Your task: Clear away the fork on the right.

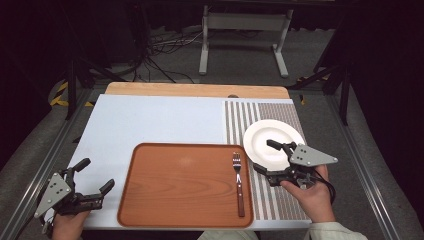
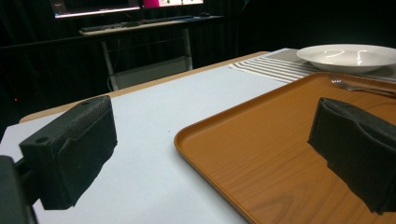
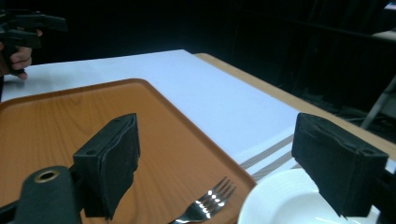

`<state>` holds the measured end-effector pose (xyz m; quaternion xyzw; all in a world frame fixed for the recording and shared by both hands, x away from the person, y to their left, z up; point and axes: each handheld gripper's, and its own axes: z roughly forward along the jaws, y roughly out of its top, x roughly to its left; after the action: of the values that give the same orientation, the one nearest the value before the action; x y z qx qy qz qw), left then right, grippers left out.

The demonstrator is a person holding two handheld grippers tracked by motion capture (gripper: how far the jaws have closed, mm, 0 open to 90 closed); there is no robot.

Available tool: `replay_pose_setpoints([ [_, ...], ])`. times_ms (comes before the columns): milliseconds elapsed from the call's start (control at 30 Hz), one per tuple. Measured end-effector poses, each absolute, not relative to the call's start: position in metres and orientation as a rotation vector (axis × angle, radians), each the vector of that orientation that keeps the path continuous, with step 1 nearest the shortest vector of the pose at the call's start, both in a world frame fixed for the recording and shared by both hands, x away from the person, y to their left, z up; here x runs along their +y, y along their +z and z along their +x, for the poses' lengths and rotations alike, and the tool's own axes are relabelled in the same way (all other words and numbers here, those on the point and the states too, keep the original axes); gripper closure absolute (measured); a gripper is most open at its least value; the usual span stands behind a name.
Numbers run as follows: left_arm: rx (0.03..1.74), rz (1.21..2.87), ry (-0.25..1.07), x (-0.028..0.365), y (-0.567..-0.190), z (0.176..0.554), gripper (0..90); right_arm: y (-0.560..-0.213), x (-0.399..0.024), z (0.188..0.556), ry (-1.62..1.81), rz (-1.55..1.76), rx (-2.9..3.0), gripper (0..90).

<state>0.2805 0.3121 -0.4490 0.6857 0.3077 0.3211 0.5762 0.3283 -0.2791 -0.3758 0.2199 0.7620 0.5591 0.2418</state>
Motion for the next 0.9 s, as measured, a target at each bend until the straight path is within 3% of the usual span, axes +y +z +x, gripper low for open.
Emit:
replay_pose_setpoints([
  [900,0.72,1.605,0.746,0.312,-0.45,0.281,1.7,-0.433,-0.33,0.315,1.491,0.719,2.023,14.6],
])
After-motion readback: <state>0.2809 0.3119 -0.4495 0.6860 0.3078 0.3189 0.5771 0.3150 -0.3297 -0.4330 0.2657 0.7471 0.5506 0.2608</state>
